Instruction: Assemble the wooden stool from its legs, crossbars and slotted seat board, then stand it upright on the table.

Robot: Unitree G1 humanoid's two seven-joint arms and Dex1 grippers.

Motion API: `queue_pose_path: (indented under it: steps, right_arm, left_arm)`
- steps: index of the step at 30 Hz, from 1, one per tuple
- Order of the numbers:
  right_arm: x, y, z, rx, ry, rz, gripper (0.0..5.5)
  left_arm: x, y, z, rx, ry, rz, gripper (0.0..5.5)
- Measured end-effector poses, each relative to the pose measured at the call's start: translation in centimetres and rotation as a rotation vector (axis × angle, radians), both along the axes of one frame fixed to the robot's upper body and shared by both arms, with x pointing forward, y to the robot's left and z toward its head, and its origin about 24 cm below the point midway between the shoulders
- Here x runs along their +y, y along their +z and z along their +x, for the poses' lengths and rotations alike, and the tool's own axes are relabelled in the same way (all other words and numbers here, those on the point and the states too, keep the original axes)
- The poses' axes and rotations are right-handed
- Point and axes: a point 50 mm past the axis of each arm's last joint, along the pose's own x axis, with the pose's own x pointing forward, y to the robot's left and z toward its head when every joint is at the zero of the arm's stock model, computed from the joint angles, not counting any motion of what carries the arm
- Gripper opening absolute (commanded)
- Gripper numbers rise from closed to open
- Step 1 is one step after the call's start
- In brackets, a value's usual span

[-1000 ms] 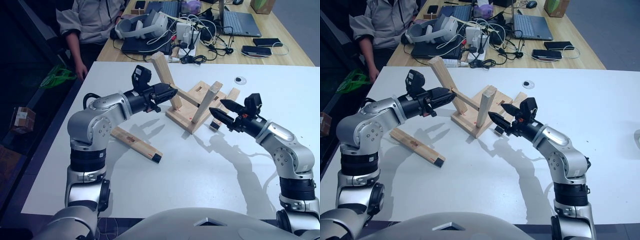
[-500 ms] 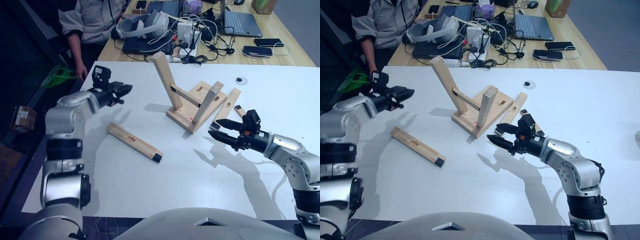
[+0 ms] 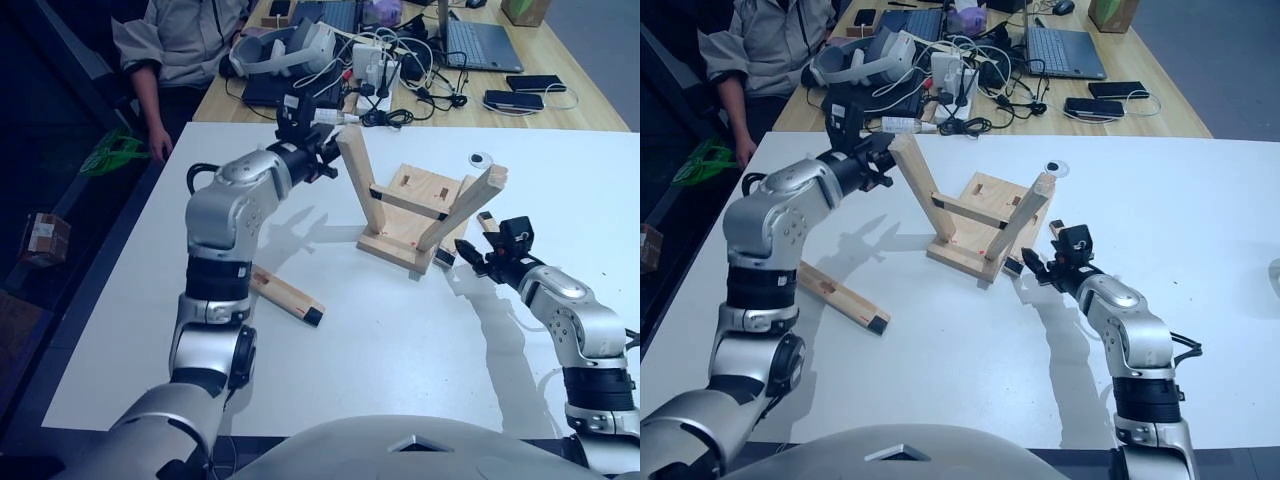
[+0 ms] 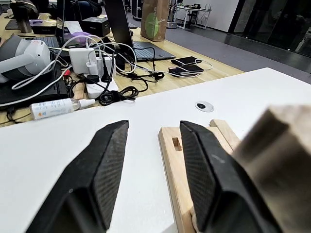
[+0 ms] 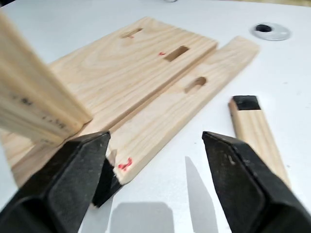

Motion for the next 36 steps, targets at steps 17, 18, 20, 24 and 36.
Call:
queue_pose_path:
  steps: [17, 18, 20, 24, 36]
  right_arm:
    - [0.7, 4.3, -1.8, -0.189, -0.583, -0.135, 3.57]
    - [1.5, 5.1, -1.5, -0.231, -0.567, -0.134, 3.57]
    - [3.9, 7.2, -0.4, -0.335, -0.451, -0.086, 3.57]
    - [8.1, 9.5, 0.6, -0.417, -0.179, 0.05, 3.57]
    - [8.3, 9.1, 1.8, -0.419, -0.1, 0.06, 3.57]
  left_arm:
    - [9.0, 0.2, -2.1, -0.025, 0.549, 0.184, 1.94]
    - [8.7, 0.6, -1.8, -0.033, 0.554, 0.138, 1.94]
    - [6.1, 2.2, -0.8, -0.049, 0.477, 0.02, 1.94]
    - [-1.4, 3.6, -1.3, -0.015, 0.19, -0.045, 1.94]
    - [-3.2, 1.1, -4.0, 0.146, -0.052, 0.011, 1.94]
